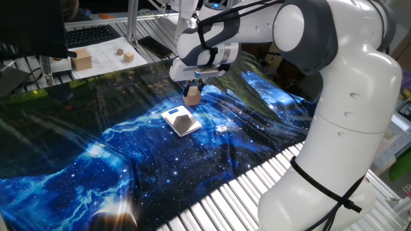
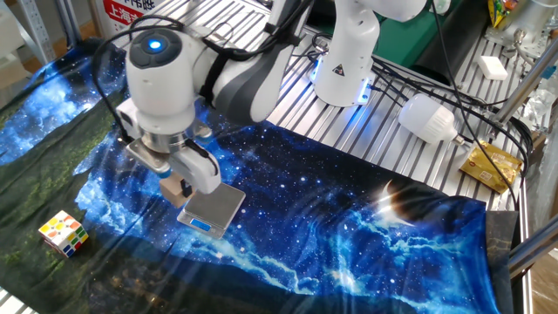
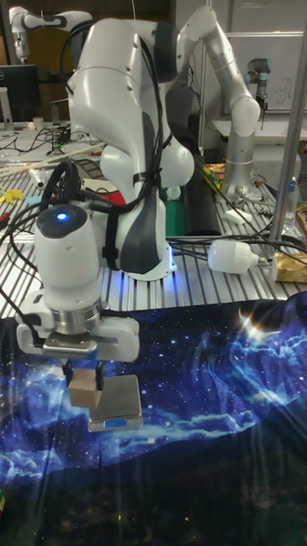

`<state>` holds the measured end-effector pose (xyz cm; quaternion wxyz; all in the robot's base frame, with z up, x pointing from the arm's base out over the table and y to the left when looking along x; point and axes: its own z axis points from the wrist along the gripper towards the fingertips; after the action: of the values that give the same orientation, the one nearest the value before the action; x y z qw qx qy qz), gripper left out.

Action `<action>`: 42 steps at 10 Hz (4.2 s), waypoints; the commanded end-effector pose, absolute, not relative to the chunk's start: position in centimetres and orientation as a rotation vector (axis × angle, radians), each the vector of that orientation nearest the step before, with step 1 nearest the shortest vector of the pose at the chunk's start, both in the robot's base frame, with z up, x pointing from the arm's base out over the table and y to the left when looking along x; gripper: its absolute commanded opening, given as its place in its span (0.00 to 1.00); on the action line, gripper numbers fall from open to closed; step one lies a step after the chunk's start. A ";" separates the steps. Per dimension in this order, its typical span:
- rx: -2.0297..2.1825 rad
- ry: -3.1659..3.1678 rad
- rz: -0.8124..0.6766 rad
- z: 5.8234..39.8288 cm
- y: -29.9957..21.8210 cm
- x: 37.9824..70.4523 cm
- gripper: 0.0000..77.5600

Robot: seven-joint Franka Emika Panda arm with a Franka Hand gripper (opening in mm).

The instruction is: Place the block on the scale

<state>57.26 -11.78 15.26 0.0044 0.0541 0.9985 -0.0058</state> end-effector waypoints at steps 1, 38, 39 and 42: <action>0.166 3.138 -0.007 15.4 -10.1 56.4 0.02; 0.256 3.120 0.010 11.4 -6.9 53.4 0.02; 0.256 3.120 0.010 11.4 -6.9 53.4 0.02; 0.256 3.120 0.010 11.4 -6.9 53.4 0.02</action>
<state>53.31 -6.82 11.26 0.0038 0.0816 0.9967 0.0033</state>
